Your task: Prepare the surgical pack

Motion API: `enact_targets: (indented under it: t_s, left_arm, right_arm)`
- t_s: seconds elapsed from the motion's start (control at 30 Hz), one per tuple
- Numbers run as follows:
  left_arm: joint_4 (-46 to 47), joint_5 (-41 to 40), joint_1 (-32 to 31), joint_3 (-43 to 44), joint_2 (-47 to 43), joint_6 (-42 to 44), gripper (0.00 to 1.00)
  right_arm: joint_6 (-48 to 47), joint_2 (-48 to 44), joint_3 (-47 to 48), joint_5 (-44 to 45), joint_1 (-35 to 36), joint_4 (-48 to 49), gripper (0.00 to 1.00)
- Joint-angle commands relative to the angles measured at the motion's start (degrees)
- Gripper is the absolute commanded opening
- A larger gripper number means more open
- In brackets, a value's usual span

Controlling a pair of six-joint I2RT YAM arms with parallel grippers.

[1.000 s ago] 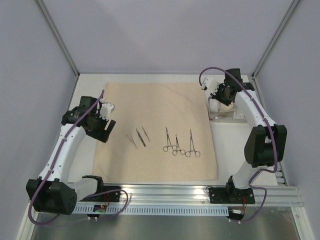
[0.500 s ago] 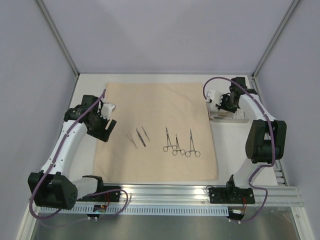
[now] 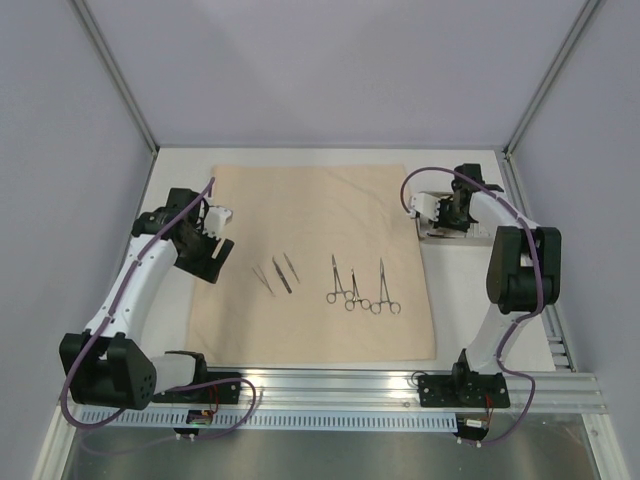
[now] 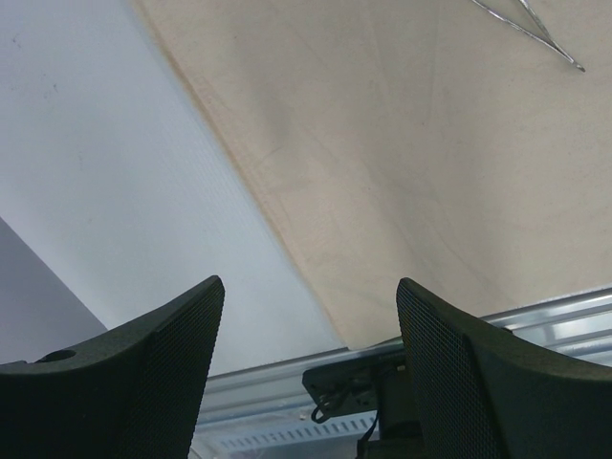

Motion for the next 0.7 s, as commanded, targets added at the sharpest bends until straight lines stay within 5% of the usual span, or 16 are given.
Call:
enact_targets:
  t_s: [0.0,0.33,0.67]
  left_arm:
    - [0.14,-0.71,0.14,2.43,0.34,0.78,0.82]
    - [0.4,-0.62,0.14,2.43,1.84,0.86,0.82]
    - [0.4,-2.12,0.14,2.35,2.01,0.95,0.82]
  right_arm:
    - [-3.28,1.98,0.48,1.12,0.2,2.6,0.0]
    - [-3.82,5.41,1.0,1.47,0.46,5.67,0.02]
    - [-3.11,3.39,0.57,2.26,0.64,5.5,0.22]
